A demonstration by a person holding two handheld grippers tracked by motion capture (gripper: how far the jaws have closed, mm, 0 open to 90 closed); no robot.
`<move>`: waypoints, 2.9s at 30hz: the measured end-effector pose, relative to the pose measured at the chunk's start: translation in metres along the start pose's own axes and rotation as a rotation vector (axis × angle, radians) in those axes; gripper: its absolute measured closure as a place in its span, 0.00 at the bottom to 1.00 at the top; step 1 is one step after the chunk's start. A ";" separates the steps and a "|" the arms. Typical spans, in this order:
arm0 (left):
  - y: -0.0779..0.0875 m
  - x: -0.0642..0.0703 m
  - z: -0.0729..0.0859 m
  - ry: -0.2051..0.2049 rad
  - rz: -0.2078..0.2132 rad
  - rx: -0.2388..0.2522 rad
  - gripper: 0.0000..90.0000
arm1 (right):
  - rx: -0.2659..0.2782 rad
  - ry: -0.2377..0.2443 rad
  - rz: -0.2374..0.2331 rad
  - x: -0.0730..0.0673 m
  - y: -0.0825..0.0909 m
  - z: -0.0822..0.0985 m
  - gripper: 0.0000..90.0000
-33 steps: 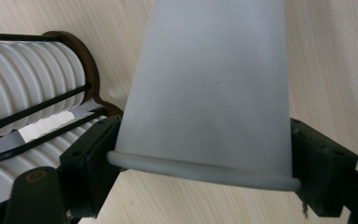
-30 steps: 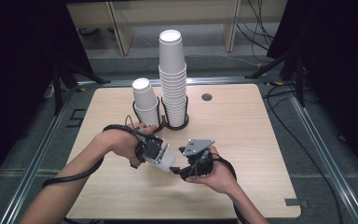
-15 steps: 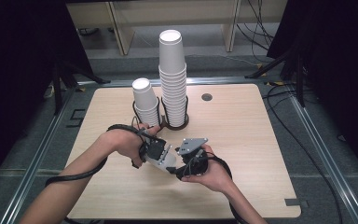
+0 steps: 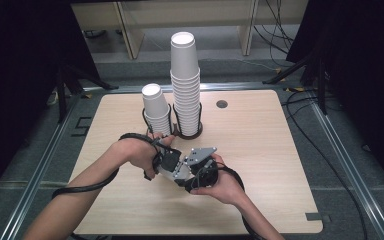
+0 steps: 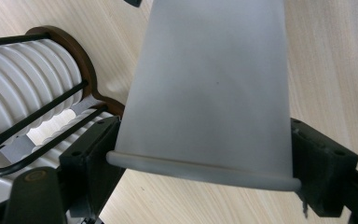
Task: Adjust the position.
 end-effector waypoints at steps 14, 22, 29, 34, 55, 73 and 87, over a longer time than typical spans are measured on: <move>0.000 -0.001 -0.001 0.000 -0.004 0.000 0.20 | -0.003 -0.018 -0.013 -0.001 -0.004 0.003 0.26; 0.001 -0.001 0.001 0.005 -0.010 0.009 0.20 | -0.009 -0.023 -0.009 -0.001 -0.005 0.006 0.25; 0.002 0.000 -0.001 0.006 0.000 0.010 0.20 | -0.010 -0.053 -0.011 -0.003 -0.008 0.007 0.24; 0.004 -0.004 -0.004 -0.031 -0.042 0.028 0.20 | -0.012 -0.034 -0.009 -0.001 -0.010 0.009 0.25; 0.005 -0.003 -0.007 -0.009 -0.023 0.032 0.20 | -0.001 -0.061 0.005 -0.002 -0.012 0.012 0.29; 0.009 -0.006 0.000 0.081 -0.014 0.209 0.10 | 0.022 0.059 0.100 -0.001 -0.002 0.019 0.31; 0.000 -0.012 0.033 0.416 0.029 0.556 0.05 | 0.089 0.047 0.195 0.000 0.012 0.037 0.31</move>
Point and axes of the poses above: each handheld gripper's, and its own axes: y roughly backward along the jaws, z roughly out of its underside, x roughly to its right, the point moved 3 cm from there along -y, roughly forward along the jaws, and after that the axes turned 15 degrees about y, right-handed, at the moved point
